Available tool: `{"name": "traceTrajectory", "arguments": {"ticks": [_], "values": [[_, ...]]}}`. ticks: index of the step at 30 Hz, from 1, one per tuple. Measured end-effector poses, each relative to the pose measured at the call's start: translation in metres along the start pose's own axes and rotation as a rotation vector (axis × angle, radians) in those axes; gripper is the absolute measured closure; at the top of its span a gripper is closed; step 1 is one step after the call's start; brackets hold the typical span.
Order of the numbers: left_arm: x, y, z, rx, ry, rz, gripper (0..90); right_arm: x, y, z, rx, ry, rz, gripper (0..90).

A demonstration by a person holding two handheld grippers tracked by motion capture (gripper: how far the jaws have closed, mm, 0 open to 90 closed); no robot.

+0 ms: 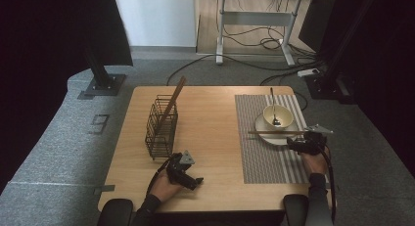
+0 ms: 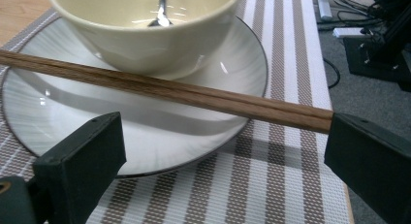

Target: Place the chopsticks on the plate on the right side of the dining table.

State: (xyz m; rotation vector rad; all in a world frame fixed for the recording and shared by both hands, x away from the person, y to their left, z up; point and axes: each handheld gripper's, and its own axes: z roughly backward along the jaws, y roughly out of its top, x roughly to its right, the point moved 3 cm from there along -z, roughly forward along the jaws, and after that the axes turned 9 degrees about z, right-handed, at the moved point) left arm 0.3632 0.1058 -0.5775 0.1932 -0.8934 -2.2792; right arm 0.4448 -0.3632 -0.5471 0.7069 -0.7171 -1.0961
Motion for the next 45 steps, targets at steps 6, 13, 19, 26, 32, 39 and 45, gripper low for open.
{"name": "traceTrajectory", "arguments": {"ticks": [6, 13, 19, 26, 32, 39, 45], "values": [[0.000, 0.000, 0.000, 0.000, 0.000, 0.000, 0.0, 0.006, -0.007, -0.004, 0.006, 0.007, -0.038, 0.0], [0.000, 0.000, 0.000, 0.000, 0.000, 0.000, 0.0, 0.012, -0.013, -0.006, 0.011, 0.005, -0.068, 0.0], [0.000, 0.000, 0.000, 0.000, -0.001, 0.000, 0.0, 0.014, -0.016, -0.008, 0.019, 0.012, -0.072, 0.0], [0.000, 0.000, 0.000, 0.000, -0.001, 0.000, 0.0, 0.018, -0.015, -0.013, 0.024, -0.001, -0.075, 0.0], [0.000, 0.000, 0.000, 0.000, -0.001, 0.000, 0.0, 0.018, -0.013, -0.022, 0.005, -0.019, -0.057, 0.0], [0.000, 0.000, 0.000, 0.000, -0.001, 0.000, 0.0, 0.019, -0.012, -0.025, 0.002, -0.027, -0.041, 0.0], [0.000, 0.000, 0.000, 0.000, -0.001, 0.000, 0.0, 0.018, -0.012, -0.028, 0.002, -0.009, -0.029, 0.0]]}}
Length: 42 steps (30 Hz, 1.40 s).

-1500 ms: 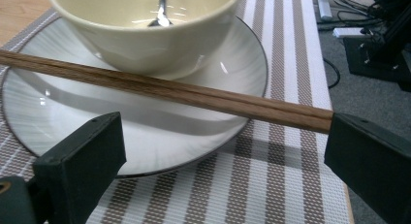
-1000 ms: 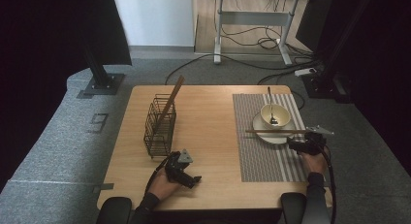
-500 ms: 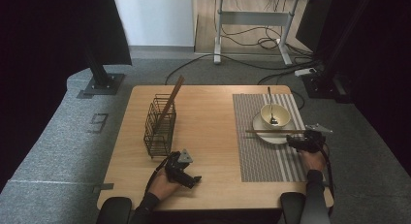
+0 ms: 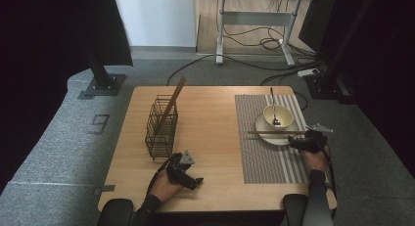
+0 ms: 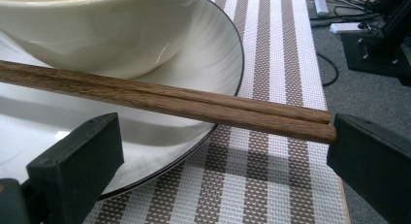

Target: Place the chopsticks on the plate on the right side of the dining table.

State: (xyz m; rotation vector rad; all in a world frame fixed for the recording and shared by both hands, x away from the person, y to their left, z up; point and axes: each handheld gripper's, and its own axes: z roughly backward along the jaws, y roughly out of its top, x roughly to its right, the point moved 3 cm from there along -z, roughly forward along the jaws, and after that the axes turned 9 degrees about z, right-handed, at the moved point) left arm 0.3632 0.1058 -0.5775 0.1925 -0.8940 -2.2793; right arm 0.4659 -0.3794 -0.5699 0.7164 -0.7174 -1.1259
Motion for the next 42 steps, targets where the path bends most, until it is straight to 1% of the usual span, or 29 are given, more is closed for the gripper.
{"name": "traceTrajectory", "arguments": {"ticks": [9, 11, 14, 16, 23, 42], "values": [[0.0000, 0.0000, 0.0000, 0.000, 0.000, 0.000, 0.0, -0.0035, 0.0020, -0.0006, 0.001, 0.016, 0.014, 0.0], [0.0000, 0.0000, 0.0000, 0.000, 0.000, 0.000, 0.0, -0.0033, 0.0020, -0.0003, -0.004, 0.002, 0.020, 0.0], [0.0000, 0.0000, 0.0000, 0.000, 0.000, 0.000, 0.0, -0.0023, 0.0018, 0.0031, 0.002, -0.009, 0.008, 0.0], [0.0000, 0.0000, 0.0000, 0.000, 0.000, 0.000, 0.0, -0.0021, 0.0010, 0.0055, 0.004, -0.007, 0.004, 0.0], [0.0000, 0.0000, 0.0000, 0.000, 0.000, 0.000, 0.0, -0.0044, 0.0003, 0.0064, -0.001, 0.001, 0.016, 0.0], [0.0000, 0.0000, 0.0000, 0.000, 0.000, 0.000, 0.0, -0.0069, 0.0007, 0.0072, -0.001, 0.016, 0.021, 0.0]]}}
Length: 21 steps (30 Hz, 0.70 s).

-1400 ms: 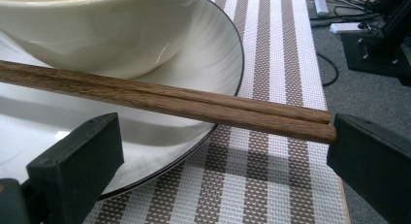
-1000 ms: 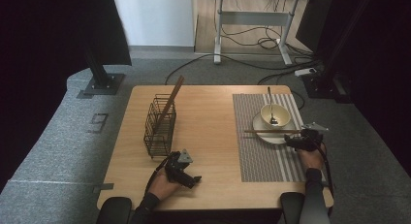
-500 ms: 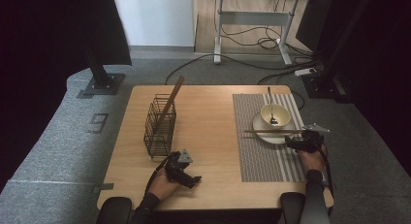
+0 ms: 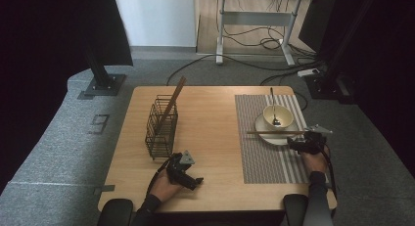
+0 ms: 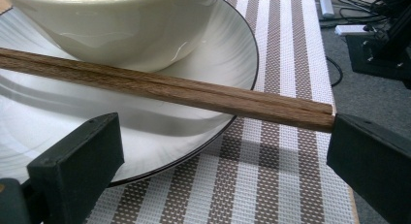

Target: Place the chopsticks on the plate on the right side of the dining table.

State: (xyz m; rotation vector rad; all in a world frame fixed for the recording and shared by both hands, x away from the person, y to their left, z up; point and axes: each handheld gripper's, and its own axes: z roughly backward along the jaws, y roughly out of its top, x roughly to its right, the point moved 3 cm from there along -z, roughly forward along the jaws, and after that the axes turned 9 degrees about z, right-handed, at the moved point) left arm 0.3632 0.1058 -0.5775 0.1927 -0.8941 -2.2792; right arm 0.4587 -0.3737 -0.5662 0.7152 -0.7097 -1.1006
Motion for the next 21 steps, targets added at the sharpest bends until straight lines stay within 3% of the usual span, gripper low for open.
{"name": "traceTrajectory", "arguments": {"ticks": [14, 21], "values": [[0.0000, 0.0000, 0.0000, 0.000, 0.000, 0.000, 0.0, 0.0030, -0.0004, -0.0018, -0.006, -0.021, -0.011, 0.0], [0.0000, 0.0000, 0.0000, 0.000, 0.000, 0.000, 0.0, 0.0007, 0.0004, -0.0041, -0.008, 0.001, 0.001, 0.0]]}}
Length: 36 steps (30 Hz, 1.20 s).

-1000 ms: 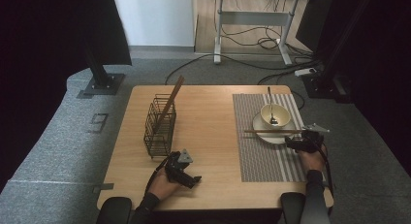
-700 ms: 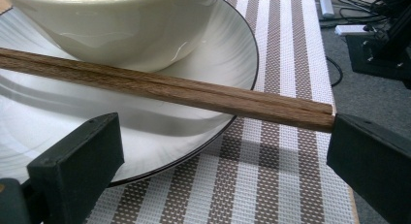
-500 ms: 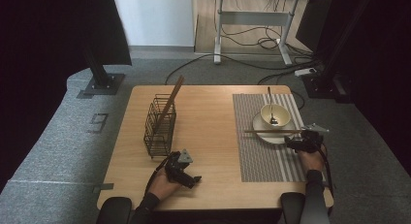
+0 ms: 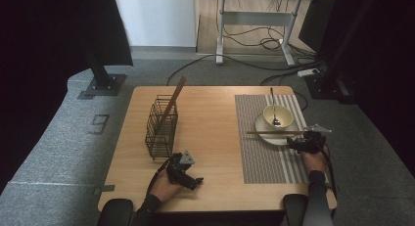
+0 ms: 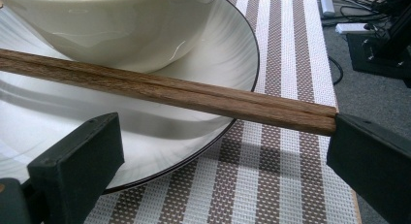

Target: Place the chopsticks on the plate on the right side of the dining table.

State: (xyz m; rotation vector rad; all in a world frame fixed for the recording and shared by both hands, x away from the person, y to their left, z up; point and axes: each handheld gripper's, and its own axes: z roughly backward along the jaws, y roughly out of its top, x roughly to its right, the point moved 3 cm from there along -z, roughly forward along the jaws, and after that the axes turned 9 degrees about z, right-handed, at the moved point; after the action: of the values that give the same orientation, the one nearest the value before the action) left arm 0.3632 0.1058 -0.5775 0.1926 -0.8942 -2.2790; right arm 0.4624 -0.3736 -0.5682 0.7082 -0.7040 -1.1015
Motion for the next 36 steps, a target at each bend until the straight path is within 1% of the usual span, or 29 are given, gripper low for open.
{"name": "traceTrajectory", "arguments": {"ticks": [9, 12, 16, 18, 20, 22, 24, 29, 31, 33, 36], "values": [[0.000, 0.000, 0.000, 0.000, 0.000, 0.000, 0.0, 0.001, 0.000, 0.002, 0.003, -0.009, -0.006, 0.0], [0.000, 0.000, 0.000, 0.000, 0.000, 0.000, 0.0, 0.001, 0.000, 0.004, 0.001, -0.004, -0.005, 0.0], [0.000, 0.000, 0.000, 0.000, 0.000, 0.000, 0.0, -0.002, 0.001, 0.013, 0.000, 0.016, -0.001, 0.0], [0.000, 0.000, 0.000, 0.000, 0.000, 0.000, 0.0, -0.005, 0.002, 0.020, 0.007, 0.030, 0.001, 0.0], [0.000, 0.000, 0.000, 0.000, 0.000, 0.000, 0.0, -0.009, 0.003, 0.028, 0.011, 0.049, 0.014, 0.0], [0.000, 0.000, 0.000, 0.000, 0.000, 0.000, 0.0, -0.015, 0.004, 0.037, 0.007, 0.052, 0.035, 0.0], [0.000, 0.000, 0.000, 0.000, 0.001, 0.000, 0.0, -0.021, 0.004, 0.045, 0.005, 0.070, 0.045, 0.0], [0.000, 0.000, 0.000, 0.000, 0.001, 0.002, 0.0, -0.037, 0.001, 0.065, -0.005, 0.084, 0.090, 0.0], [0.000, 0.000, 0.000, 0.000, 0.001, 0.001, 0.0, -0.046, -0.001, 0.074, -0.022, 0.094, 0.098, 0.0], [0.000, 0.000, 0.000, 0.000, 0.001, 0.001, 0.0, -0.053, -0.002, 0.080, -0.024, 0.104, 0.103, 0.0], [0.000, 0.000, 0.000, 0.001, 0.002, 0.003, 0.0, -0.068, -0.001, 0.089, -0.024, 0.143, 0.108, 0.0]]}}
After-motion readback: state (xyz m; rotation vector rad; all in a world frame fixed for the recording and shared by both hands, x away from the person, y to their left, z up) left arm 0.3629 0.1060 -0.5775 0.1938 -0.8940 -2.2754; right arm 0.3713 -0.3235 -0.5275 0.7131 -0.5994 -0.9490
